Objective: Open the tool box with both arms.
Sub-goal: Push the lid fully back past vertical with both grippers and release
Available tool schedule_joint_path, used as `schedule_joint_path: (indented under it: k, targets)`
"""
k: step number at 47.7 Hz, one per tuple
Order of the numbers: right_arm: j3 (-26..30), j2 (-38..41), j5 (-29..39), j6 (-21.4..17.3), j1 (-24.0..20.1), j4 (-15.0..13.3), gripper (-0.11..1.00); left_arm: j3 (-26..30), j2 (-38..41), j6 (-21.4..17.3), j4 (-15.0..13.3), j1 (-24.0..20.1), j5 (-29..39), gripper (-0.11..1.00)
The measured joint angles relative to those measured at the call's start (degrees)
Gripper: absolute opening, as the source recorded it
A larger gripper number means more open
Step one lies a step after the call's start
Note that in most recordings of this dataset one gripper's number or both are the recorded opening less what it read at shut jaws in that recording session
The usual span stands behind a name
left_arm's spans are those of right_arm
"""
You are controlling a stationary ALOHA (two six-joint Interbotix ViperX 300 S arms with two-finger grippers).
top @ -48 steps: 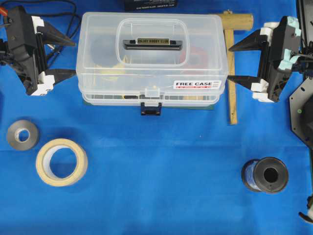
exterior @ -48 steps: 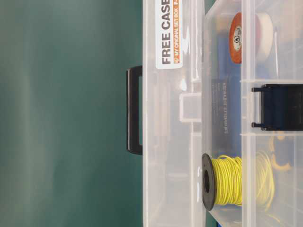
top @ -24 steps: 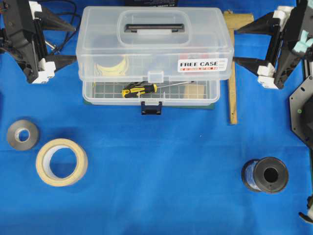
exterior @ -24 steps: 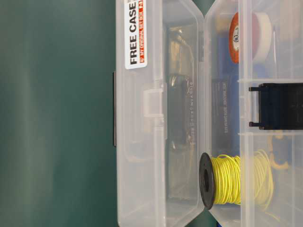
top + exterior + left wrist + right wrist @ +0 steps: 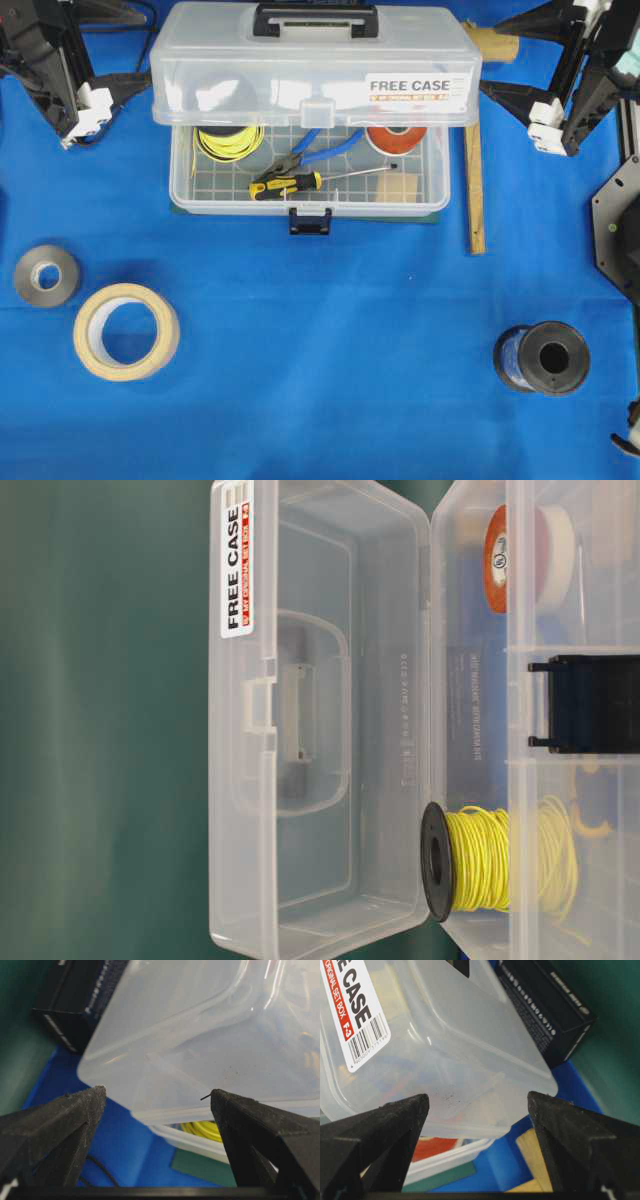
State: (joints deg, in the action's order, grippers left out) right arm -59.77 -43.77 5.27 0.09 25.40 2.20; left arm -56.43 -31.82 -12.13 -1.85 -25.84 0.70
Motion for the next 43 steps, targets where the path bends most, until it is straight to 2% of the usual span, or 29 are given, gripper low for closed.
schedule_joint_path:
  k: [43]
  targets:
    - [3.43,6.77,-5.54,-0.18,10.37,0.18,0.82,3.16,1.41,-0.70,-0.09,-9.40,-1.49,0.90]
